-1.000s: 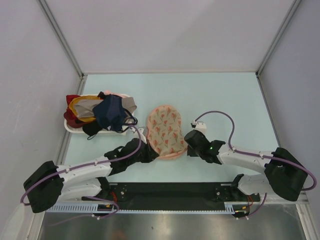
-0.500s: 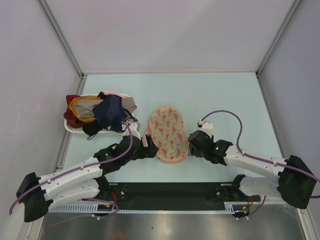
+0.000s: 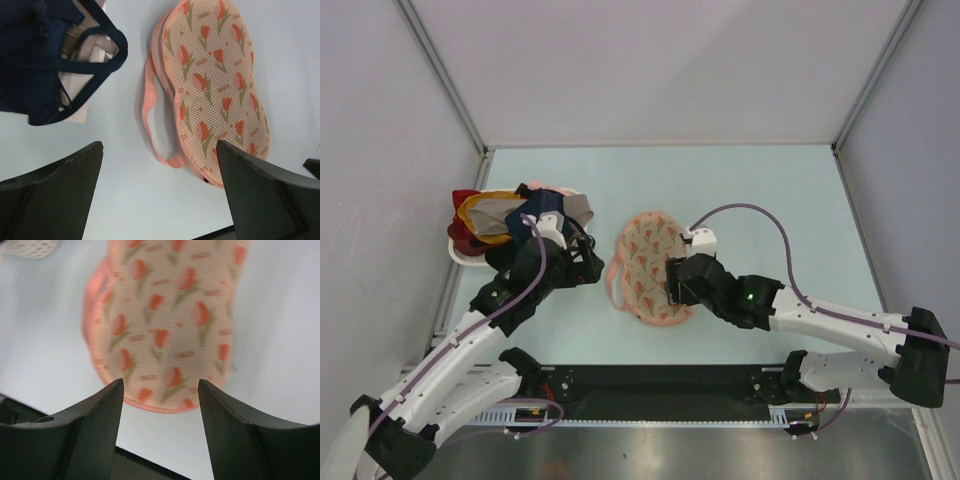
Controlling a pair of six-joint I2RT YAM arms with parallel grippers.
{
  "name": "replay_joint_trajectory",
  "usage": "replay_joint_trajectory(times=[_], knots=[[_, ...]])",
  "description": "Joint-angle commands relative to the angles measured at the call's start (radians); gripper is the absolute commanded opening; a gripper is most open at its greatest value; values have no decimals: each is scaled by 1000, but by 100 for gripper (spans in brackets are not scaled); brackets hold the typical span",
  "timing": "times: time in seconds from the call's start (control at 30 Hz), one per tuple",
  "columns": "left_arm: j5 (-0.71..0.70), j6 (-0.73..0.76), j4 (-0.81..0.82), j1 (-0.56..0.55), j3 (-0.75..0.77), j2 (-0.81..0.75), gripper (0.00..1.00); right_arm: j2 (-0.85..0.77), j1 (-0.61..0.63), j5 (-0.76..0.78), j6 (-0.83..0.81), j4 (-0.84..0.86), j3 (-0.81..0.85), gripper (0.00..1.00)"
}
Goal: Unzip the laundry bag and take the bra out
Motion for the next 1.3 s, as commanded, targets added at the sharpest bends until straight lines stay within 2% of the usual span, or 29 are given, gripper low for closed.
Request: replay_joint_trajectory(times=[0.0,0.17,0.43,0.73,1.1,1.2,1.27], knots=[[70,136,-96,65,94,-5,100,116,90,-51,-108,152,110,65],[107,222,-99,140,92,-14,100,305,124,-99,-138,196,209,61],[128,231,-66,176,75,-75,100,575,143,-76,-138,101,362,54],[168,220,-53,216,63,-92,99,693,144,-41,-124,28,453,50],[159,217,-55,219,62,-108,100,776,146,28,-104,-57,515,38],[159,217,-55,219,62,-109,100,785,144,30,-102,-66,523,28],[156,217,-55,222,62,-111,100,788,146,30,-102,-66,531,15]])
